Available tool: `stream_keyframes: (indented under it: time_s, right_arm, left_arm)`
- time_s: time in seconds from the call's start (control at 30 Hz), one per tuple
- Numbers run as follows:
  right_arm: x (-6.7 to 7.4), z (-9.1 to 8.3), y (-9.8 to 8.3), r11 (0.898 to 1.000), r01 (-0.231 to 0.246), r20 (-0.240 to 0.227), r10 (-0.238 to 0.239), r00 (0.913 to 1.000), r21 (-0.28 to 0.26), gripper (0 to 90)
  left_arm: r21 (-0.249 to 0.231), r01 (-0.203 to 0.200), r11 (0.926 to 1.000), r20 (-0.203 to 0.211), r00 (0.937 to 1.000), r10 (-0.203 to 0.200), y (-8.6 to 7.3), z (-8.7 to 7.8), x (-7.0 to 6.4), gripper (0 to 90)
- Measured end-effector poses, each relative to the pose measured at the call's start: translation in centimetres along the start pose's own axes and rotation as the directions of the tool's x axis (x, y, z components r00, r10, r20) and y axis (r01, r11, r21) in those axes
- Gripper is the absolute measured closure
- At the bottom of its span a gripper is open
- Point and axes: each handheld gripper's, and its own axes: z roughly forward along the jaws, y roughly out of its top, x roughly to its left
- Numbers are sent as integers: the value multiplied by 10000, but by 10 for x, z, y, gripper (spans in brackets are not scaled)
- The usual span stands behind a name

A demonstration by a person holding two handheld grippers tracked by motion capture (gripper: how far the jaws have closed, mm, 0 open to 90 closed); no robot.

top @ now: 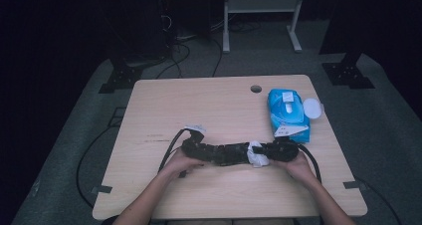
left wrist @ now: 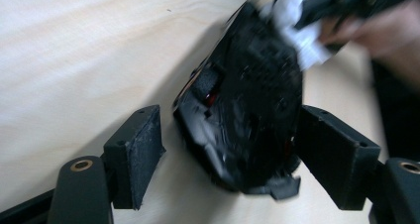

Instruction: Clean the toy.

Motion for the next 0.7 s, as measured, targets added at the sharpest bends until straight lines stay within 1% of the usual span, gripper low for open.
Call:
stream_keyframes:
  time_s: [0.03,0.07,0.1,0.13,0.2,0.23,0.27,0.3,0.33,0.37,0.43,0.47,0.5,0.57,0.6,0.63,0.67,0.7]
  right_arm:
    - [1,1,-1,10000,58,-19,-59,10000,-41,781]
    - [3,4,-1,10000,61,-167,-62,9998,-75,782]
    - [5,3,0,9999,163,-15,-163,9999,-35,782]
    - [5,3,0,9998,220,8,-220,9998,-4,782]
    - [4,3,0,9999,120,-38,-120,9999,-26,781]
    - [4,3,0,9999,92,-85,-93,9999,-66,780]
    - [5,3,0,9999,88,-118,-89,9999,-88,780]
    - [5,3,0,9998,126,-111,-127,9999,-120,780]
    - [7,2,1,9997,176,-57,-177,9998,-173,780]
    - [7,2,2,9996,218,-32,-219,9998,-205,780]
    - [8,2,3,9994,198,150,-194,9997,-269,781]
    - [8,3,4,9994,193,205,-187,9996,-282,781]
    - [7,3,4,9993,216,263,-208,9994,-307,781]
    - [7,3,7,9989,276,491,-257,9985,-382,783]
    - [7,3,8,9990,243,546,-223,9983,-362,783]
    - [6,3,9,9991,244,588,-223,9980,-352,783]
    - [6,2,10,9990,228,642,-203,9977,-382,783]
    - [6,2,11,9991,195,681,-168,9975,-388,783]
  left_arm:
    - [32,-268,9996,-142,9995,268,0,2,-2,304]
    - [144,-349,9993,-230,9991,352,1,3,-4,300]
    - [201,-275,9994,-249,9993,280,1,2,-4,305]
    - [176,-268,9995,-243,9993,273,1,2,-5,308]
    - [116,-529,9985,-347,9980,533,-1,2,-6,313]
    - [157,-736,9972,-457,9962,742,-2,2,-8,314]
    - [179,-859,9961,-566,9946,868,-3,2,-10,315]
    - [285,-1302,9911,-819,9878,1321,-4,2,-13,316]
    - [308,-1474,9886,-934,9843,1496,-4,2,-14,320]
    - [300,-1740,9843,-1128,9778,1763,-5,3,-16,325]
    - [193,-1857,9824,-1267,9742,1867,-5,3,-17,327]
    - [136,-2038,9789,-1393,9691,2036,-5,2,-18,327]
    - [72,-2231,9748,-1583,9622,2214,-5,3,-20,328]
    - [72,-2925,9562,-2041,9357,2878,-5,2,-26,341]
    - [99,-3113,9503,-2251,9252,3054,-5,3,-29,340]
    - [148,-3398,9404,-2455,9105,3329,-5,3,-31,341]
    - [182,-3590,9332,-2626,8988,3509,-5,3,-34,341]
    - [311,-4049,9138,-2943,8700,3955,-6,4,-38,342]
